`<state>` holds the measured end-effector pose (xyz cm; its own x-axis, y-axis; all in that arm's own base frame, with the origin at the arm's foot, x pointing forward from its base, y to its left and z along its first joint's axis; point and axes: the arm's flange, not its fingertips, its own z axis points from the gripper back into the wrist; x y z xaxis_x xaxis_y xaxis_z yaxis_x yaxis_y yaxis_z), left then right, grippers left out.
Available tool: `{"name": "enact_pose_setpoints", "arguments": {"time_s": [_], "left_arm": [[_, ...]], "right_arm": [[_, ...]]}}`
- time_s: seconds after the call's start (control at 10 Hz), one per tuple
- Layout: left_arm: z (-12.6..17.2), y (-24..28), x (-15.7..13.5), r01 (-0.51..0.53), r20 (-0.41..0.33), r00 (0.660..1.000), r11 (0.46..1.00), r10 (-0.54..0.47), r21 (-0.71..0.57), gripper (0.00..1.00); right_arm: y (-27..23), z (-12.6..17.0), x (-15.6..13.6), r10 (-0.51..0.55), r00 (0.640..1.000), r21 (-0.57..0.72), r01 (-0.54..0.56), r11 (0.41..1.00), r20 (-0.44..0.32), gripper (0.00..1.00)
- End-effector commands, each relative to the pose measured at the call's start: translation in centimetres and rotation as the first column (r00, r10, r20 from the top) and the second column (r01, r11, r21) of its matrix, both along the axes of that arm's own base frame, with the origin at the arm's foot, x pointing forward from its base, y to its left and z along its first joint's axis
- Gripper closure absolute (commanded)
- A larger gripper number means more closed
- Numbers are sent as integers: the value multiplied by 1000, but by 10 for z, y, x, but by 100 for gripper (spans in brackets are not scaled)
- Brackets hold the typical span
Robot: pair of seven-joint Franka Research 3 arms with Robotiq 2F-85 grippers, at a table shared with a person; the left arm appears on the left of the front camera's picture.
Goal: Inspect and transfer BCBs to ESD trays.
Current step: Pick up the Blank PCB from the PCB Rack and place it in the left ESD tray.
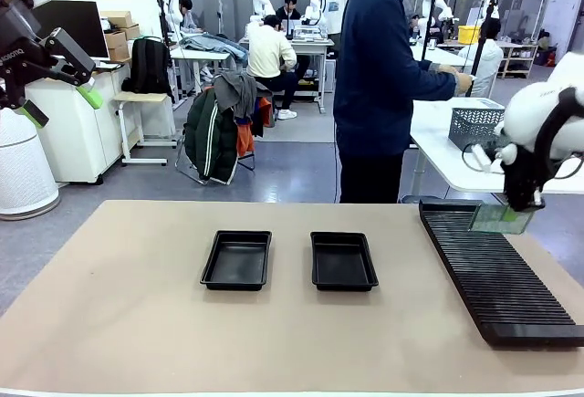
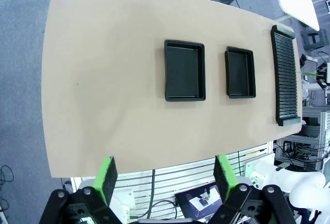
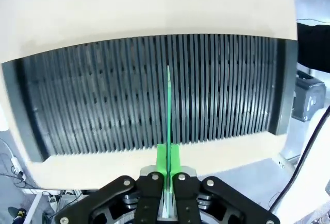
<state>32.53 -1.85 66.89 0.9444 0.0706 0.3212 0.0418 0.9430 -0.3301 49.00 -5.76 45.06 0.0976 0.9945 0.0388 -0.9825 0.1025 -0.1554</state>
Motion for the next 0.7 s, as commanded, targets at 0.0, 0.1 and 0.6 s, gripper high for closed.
{"name": "enact_pose_setpoints", "arguments": {"time_s": [0.0, 0.1, 0.6], "left_arm": [[-2, 2, 1, 14, 10, 1000, 1000, -14, -6, 0], [-2, 2, 1, 14, 10, 1000, 1000, -14, -6, 0], [-2, 2, 1, 14, 10, 1000, 1000, -14, -6, 0]], "right_arm": [[-13, 47, -17, 22, 1000, -8, -22, 1000, -14, 100], [-19, 75, -29, 14, 1000, 6, -14, 1000, -10, 100], [-35, 162, -66, 26, 1000, 41, -26, 999, -7, 100]]}}
